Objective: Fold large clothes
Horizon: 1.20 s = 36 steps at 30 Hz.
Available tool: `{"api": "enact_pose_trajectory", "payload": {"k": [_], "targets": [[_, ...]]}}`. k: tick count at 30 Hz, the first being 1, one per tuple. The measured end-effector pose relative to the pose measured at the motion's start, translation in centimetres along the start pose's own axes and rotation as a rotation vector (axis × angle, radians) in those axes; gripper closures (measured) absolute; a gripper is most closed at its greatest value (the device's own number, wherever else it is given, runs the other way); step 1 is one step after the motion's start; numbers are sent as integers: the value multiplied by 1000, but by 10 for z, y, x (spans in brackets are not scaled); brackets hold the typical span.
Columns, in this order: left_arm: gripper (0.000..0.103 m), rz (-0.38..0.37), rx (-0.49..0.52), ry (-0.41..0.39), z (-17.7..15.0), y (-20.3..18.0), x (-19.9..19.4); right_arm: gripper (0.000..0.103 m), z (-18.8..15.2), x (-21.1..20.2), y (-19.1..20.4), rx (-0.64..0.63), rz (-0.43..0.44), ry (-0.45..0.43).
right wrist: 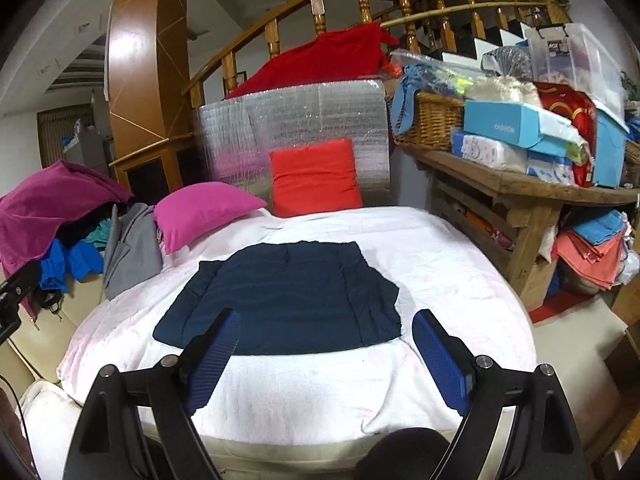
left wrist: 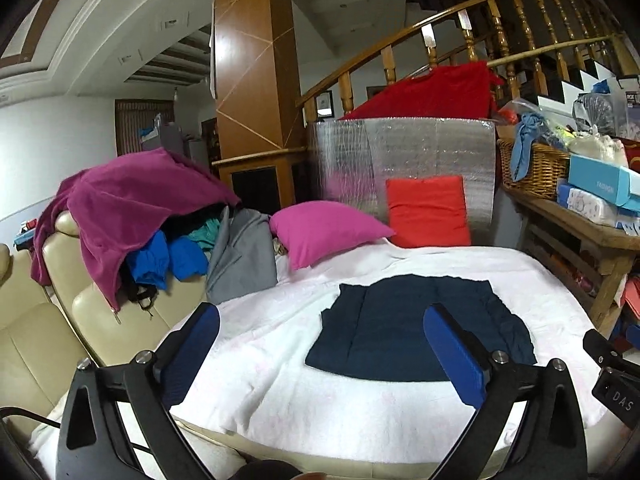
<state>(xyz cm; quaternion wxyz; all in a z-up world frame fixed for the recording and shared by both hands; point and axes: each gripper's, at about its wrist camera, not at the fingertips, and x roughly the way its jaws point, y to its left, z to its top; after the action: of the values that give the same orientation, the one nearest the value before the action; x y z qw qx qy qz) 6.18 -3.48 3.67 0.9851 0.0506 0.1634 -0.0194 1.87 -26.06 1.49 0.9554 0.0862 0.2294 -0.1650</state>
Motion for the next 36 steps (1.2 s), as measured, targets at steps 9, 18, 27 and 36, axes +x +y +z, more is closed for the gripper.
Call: {"api": "enact_pose_trajectory", "payload": {"k": [9, 18, 27, 36], "targets": [[1, -15, -5, -40, 6, -2, -17, 13, 4, -15, -1, 7, -3, -14], [1, -16, 1, -34, 3, -6, -16, 13, -1, -11, 8, -6, 11, 6], [1, -10, -6, -29, 0, -5, -16, 13, -3, -10, 12, -5, 18, 8], [1, -4, -14, -25, -1, 0, -16, 13, -3, -10, 20, -19, 24, 7]]}}
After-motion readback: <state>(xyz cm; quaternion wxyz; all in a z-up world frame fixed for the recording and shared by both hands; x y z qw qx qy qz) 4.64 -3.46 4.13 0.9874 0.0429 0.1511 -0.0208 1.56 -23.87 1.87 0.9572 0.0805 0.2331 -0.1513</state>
